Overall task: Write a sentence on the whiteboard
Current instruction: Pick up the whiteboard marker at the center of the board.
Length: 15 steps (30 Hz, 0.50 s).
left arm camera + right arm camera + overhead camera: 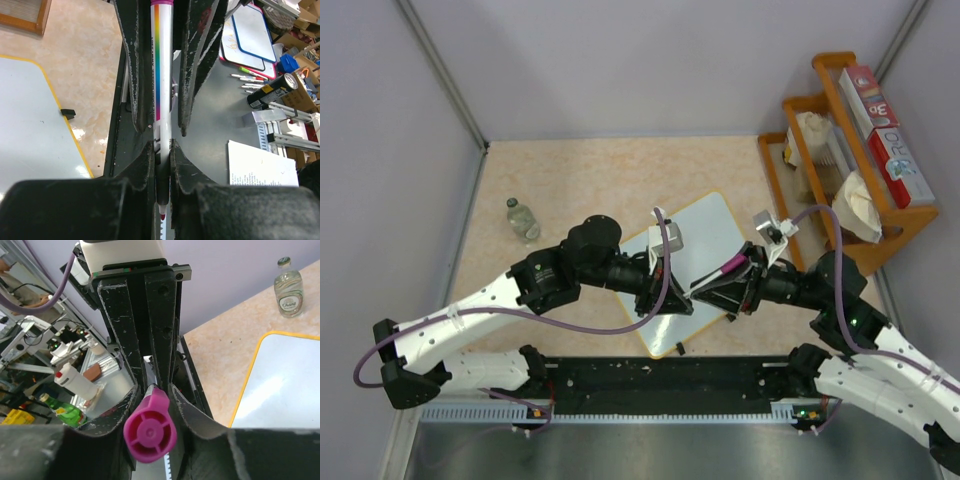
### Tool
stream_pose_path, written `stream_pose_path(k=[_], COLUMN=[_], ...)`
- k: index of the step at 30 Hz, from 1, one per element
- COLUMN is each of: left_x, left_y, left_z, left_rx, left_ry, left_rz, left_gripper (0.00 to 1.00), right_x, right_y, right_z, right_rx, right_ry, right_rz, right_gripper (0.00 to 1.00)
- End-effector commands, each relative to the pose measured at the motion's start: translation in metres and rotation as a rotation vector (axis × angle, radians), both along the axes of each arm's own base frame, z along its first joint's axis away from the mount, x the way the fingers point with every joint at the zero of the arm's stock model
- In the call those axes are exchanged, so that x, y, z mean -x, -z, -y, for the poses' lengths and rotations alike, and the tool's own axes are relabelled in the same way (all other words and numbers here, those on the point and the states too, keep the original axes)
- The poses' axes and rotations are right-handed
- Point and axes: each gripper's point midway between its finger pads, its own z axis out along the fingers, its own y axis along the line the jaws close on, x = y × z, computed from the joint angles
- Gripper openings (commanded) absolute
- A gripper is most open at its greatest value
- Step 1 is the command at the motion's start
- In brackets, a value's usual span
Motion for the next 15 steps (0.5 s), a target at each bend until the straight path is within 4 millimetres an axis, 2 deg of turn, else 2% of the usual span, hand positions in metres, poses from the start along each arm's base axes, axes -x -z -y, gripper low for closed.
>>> stream_pose_path(k=[1,5,12,15], left_x=[0.0033,0.004,0.0061,0.0067], left_y=[-0.0156,-0.0153,-0.0113,-0.0103], left_z=[-0.0002,-0.0013,-0.0036,-0.0047], left_rx=[0.061,0.059,0.051,0.047], left_ry=[0.025,0.027,0.034,0.037], left_rz=[0.032,0.035,0.031,0.034], left_gripper=[0.0,0.0,0.0,0.0], right_x=[-0.0001,0.0001,-0.0026,-0.0023], right_y=[-0.0108,-0.0103,-0.0102,-0.0102], right_z=[-0.0021,-0.0023,-0.0004,-0.0002], right_rx=[-0.039,-0.047,-0.062,-0.063], right_ry=[-0.012,-0.013,0.011,0.011], right_rz=[0.012,0.002,-0.022,-0.025], right_gripper=[0.23,0.21,0.24,0.22])
